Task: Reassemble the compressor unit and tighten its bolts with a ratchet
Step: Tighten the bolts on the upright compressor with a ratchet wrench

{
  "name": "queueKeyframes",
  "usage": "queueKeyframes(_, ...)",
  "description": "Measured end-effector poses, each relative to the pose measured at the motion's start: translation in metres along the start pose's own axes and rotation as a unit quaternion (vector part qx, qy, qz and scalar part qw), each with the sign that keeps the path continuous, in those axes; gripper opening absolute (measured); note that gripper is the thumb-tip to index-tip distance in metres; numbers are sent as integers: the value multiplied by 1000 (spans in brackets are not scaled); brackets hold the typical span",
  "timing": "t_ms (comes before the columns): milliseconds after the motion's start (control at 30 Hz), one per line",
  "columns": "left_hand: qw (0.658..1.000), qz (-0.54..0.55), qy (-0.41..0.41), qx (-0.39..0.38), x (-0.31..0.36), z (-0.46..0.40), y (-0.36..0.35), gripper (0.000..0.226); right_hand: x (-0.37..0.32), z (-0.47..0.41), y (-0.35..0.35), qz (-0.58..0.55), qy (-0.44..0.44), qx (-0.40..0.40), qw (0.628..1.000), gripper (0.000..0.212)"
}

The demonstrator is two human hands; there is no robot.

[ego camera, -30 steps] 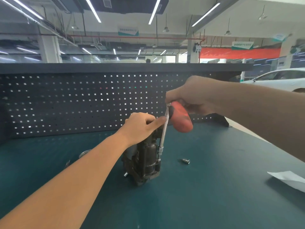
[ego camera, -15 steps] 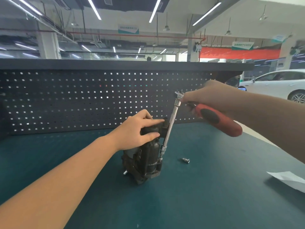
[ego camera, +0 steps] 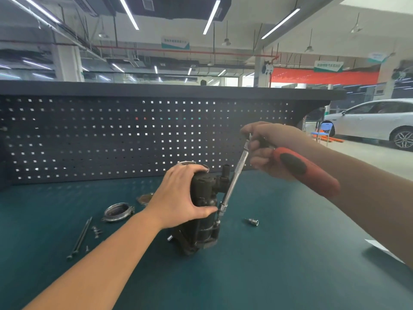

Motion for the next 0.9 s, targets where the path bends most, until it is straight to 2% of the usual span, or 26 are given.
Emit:
queueKeyframes(67,1000,4,2,-3,-3,-1,0,81,-13,10,9,-41,49,13,998,32)
queueKeyframes(200,999,43,17,0,-9,3,1,75,-42,43,13,1,155,-23,988,37)
queueKeyframes(333,998,64,17,4,-10,6,2,73,-41,59,37,52,280,73,956,39)
queueKeyframes(400,998,68,17,-2,-11,7,3,73,-21,43,45,39,305,82,948,44)
queueKeyframes(467,997,76,23,-11,-12,8,3,73,10,13,41,63,298,69,950,50)
queueKeyframes(567,997,81,16,-12,-16,9,4,75,60,-33,37,186,264,145,935,64)
queueKeyframes(600,997,82,12,-4,-17,10,4,76,75,-49,39,167,238,147,945,62)
queueKeyframes(667,996,85,11,11,-22,11,6,78,100,-78,46,4,197,99,975,41)
queueKeyframes(733,995,95,20,14,-29,14,6,81,111,-99,48,-161,175,39,971,12)
queueKeyframes(767,995,100,22,10,-30,15,6,82,115,-108,48,-191,166,31,967,9)
queueKeyframes(800,994,104,21,6,-31,15,6,82,118,-116,46,-181,154,30,971,14)
queueKeyframes(900,992,123,-2,10,-25,14,10,79,126,-139,28,-58,136,34,988,49)
Point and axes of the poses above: each hand's wrist, its own z-axis away from the middle knuckle, its own y-axis out of the back of the hand, x = y × z, the point moved 10 cm from there along -z, towards the middle knuckle, and after that the axes turned 12 degrees about -y, right-handed, at the moved point
